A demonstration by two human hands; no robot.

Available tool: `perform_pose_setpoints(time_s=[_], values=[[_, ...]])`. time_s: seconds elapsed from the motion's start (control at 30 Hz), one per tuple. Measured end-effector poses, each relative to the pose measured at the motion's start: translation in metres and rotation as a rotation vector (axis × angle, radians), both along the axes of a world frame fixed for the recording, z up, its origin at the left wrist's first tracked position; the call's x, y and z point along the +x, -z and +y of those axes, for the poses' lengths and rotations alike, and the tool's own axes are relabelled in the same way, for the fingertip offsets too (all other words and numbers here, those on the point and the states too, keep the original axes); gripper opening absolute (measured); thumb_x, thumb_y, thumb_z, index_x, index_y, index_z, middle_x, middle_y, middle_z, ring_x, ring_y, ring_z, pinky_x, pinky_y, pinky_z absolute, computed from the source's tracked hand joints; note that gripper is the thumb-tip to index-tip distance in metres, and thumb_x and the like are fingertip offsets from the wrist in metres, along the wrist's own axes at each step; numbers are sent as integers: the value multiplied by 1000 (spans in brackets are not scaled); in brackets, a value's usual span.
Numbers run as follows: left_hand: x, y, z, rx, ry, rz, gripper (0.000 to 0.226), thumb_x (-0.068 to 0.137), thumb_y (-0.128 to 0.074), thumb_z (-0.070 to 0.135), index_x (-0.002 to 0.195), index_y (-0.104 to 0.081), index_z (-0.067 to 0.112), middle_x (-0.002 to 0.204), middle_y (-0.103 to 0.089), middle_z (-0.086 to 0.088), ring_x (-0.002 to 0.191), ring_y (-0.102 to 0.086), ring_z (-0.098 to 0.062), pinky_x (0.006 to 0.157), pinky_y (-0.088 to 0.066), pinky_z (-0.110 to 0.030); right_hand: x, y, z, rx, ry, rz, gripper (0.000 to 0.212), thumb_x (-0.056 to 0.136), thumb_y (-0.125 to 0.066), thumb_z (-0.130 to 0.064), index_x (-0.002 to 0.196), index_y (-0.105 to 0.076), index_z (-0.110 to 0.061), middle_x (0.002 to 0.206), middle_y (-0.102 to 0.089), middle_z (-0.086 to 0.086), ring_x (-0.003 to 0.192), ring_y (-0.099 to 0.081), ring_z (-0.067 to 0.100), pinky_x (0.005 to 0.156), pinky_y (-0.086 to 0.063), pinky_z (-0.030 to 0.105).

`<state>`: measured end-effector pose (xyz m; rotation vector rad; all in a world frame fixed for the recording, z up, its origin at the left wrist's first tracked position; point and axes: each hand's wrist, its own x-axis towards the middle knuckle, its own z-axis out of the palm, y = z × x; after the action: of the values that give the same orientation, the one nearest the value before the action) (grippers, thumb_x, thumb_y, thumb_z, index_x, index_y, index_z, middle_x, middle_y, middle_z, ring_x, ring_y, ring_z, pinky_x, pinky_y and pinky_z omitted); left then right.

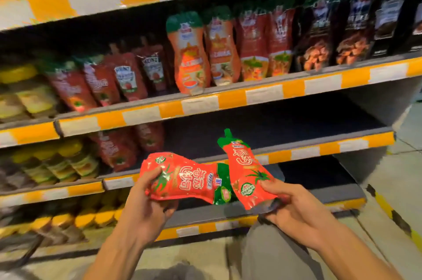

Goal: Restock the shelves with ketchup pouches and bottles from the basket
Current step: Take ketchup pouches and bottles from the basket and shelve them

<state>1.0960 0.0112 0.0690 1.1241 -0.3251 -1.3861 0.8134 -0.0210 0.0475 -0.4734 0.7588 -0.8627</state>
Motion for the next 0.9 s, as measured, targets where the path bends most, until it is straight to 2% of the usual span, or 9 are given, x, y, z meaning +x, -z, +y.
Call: perform_pose_setpoints(time_s=[0.07, 0.13, 0.23, 0.37, 0.47, 0.57, 0.7, 0.8, 0.9], values=[[27, 6, 12, 0, -72, 16, 41, 70, -73, 28, 110, -67, 17, 96, -76, -8, 70, -73, -20, 62, -56, -32, 31, 2, -10, -42, -96, 83, 62, 65, -74, -5, 126, -62, 1, 119, -70, 25, 103, -70, 35, 97, -52, 50], [51, 14, 23, -6, -132, 16, 45, 74, -71, 23, 118, -64, 13, 104, -75, -12, 79, -72, -24, 61, -58, -37, 62, 6, -19, -95, -180, 150, 63, 60, -75, -4, 122, -64, 1, 116, -71, 24, 96, -70, 32, 88, -58, 44], [81, 26, 40, 10, -245, 44, 54, 76, -67, 18, 129, -61, 11, 116, -72, -15, 102, -70, -31, 87, -56, -49, 103, 17, -33, -170, -251, 221, 54, 62, -74, 2, 115, -66, 0, 110, -74, 21, 88, -74, 28, 70, -61, 33], [119, 44, 56, 7, -324, 135, 41, 82, -58, 7, 123, -61, 5, 105, -75, -17, 81, -76, -28, 63, -63, -43, 152, 35, -57, -283, -279, 325, 50, 69, -77, 2, 119, -67, -1, 111, -74, 18, 100, -73, 32, 81, -60, 36], [142, 58, 63, -17, -360, 183, 42, 75, -59, 6, 116, -61, 5, 101, -75, -20, 77, -76, -32, 61, -62, -47, 187, 47, -78, -346, -233, 390, 44, 76, -76, 4, 119, -67, -3, 109, -76, 14, 99, -73, 29, 87, -59, 38], [161, 72, 66, -20, -379, 212, 42, 68, -62, 11, 109, -66, 15, 94, -77, -13, 78, -75, -32, 74, -59, -46, 221, 56, -100, -411, -141, 472, 45, 75, -82, -1, 115, -64, -9, 103, -78, 8, 94, -75, 25, 81, -60, 35], [174, 83, 66, -15, -378, 238, 35, 69, -63, 12, 102, -69, 22, 87, -76, -5, 72, -71, -22, 71, -48, -38, 254, 59, -131, -519, -43, 547, 45, 69, -84, 4, 104, -62, -13, 88, -78, -1, 77, -75, 13, 62, -58, 25], [180, 85, 64, -48, -364, 263, 30, 67, -59, 11, 97, -66, 12, 82, -75, -10, 62, -72, -23, 60, -58, -38, 273, 59, -148, -612, -31, 636, 58, 66, -87, 4, 113, -59, -15, 97, -78, 3, 87, -76, 20, 72, -62, 36], [185, 86, 61, -27, -294, 252, 42, 67, -55, 10, 108, -60, -1, 70, -72, -15, 55, -72, -26, 44, -57, -36, 288, 60, -163, -721, -34, 679, 62, 64, -88, 5, 108, -56, -24, 91, -78, 0, 83, -76, 18, 66, -61, 32]])
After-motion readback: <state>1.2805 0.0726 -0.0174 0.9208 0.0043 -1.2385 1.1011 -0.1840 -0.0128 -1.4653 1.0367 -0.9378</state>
